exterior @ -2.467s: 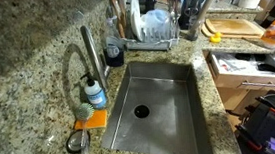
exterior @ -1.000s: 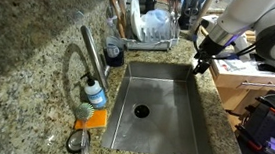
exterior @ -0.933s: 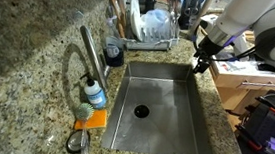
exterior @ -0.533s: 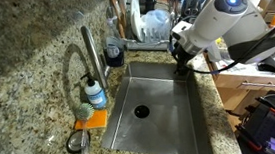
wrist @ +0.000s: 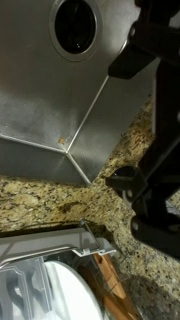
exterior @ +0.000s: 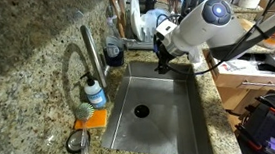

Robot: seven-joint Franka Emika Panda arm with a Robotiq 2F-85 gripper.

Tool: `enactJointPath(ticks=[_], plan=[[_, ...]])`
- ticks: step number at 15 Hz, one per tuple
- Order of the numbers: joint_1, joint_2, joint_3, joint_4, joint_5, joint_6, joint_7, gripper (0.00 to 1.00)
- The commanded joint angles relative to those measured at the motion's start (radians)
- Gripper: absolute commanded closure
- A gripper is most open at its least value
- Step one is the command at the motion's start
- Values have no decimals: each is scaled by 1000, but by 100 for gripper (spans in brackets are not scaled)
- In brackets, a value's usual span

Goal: Open and close the tap

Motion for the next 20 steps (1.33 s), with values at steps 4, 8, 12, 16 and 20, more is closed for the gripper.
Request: enactJointPath(ticks=[4,8,12,16,20], plan=[[74,162,71,200,-37,32,-215,0],[33,162,138,172,100,-52,-522,0],[150,61,-15,121,90,-135,-635,0],[123,126,-27,154,104,60,-698,0],[49,174,-69,166,-62,344,-722,0]])
